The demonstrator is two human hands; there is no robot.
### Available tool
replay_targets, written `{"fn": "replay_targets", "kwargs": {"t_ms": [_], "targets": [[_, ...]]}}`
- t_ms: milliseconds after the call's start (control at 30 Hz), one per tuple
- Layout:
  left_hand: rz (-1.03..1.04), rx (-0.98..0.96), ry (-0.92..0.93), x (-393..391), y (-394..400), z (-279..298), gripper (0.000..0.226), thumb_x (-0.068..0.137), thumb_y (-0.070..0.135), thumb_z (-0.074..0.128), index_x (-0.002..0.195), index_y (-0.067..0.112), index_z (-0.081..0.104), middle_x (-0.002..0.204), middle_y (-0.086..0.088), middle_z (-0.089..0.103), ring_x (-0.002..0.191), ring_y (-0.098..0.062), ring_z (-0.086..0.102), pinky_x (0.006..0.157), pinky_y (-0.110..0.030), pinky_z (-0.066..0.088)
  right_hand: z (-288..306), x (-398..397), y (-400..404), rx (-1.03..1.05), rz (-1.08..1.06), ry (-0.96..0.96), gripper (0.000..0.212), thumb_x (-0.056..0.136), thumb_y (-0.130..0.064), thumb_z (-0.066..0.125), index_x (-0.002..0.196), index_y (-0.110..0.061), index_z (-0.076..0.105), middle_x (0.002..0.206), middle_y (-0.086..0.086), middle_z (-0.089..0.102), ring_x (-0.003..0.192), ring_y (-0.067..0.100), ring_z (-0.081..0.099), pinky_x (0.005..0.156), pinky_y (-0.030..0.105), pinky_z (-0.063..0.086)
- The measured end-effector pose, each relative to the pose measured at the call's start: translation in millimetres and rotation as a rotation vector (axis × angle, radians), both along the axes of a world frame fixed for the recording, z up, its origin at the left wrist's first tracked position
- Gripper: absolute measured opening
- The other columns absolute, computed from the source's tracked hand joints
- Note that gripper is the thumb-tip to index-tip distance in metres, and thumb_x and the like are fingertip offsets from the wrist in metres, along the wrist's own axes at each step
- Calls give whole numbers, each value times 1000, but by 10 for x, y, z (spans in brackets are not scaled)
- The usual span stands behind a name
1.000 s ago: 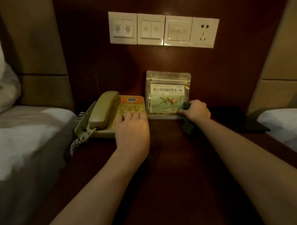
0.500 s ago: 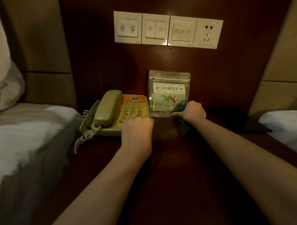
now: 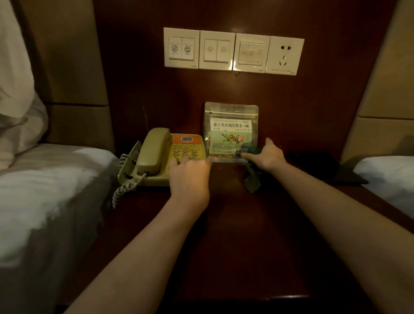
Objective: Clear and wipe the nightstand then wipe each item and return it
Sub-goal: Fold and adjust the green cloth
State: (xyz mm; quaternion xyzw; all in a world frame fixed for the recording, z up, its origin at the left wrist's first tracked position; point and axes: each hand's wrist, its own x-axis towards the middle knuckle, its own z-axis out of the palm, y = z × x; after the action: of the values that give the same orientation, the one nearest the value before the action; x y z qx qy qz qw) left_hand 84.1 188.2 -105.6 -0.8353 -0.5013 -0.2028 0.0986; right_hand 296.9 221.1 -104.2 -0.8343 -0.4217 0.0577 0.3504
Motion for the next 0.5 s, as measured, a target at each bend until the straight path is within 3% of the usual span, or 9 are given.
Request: {"fn": "replay_targets", "kwargs": {"t_ms": [100, 233, 400, 500], "targets": [[-76, 28, -18, -9, -19, -29, 42, 89, 25, 61, 129, 24, 52, 127, -1, 58, 124, -22, 44, 102, -40, 29, -106, -122, -464, -2, 0, -87, 75, 79, -46, 70, 135, -9, 36, 136, 16, 38, 120, 32, 47, 95, 37, 44], [-213, 123, -147, -4, -287, 56, 42, 91, 33, 55, 132, 25, 51, 130, 2, 55, 125, -19, 44, 102, -36, 29, -184, -375, -1220, -201, 112, -379, 58, 87, -60, 48, 122, -14, 45, 121, 10, 38, 112, 29, 46, 93, 39, 44], [-414, 155, -394, -24, -981, 31, 33, 90, 25, 56, 123, 24, 60, 119, 5, 62, 114, -16, 52, 93, -31, 35, -123, -659, -2170, -278, 202, -442, 43, 92, -52, 45, 114, -15, 49, 99, 4, 41, 108, 30, 46, 84, 37, 40], [-582, 123, -566, 9, -1538, -170, 28, 86, 16, 62, 113, 21, 67, 106, 5, 66, 99, -13, 61, 82, -29, 44, -109, -818, -2811, -233, 147, -590, 34, 91, -46, 49, 107, -17, 57, 99, 5, 53, 104, 26, 50, 83, 36, 42]]}}
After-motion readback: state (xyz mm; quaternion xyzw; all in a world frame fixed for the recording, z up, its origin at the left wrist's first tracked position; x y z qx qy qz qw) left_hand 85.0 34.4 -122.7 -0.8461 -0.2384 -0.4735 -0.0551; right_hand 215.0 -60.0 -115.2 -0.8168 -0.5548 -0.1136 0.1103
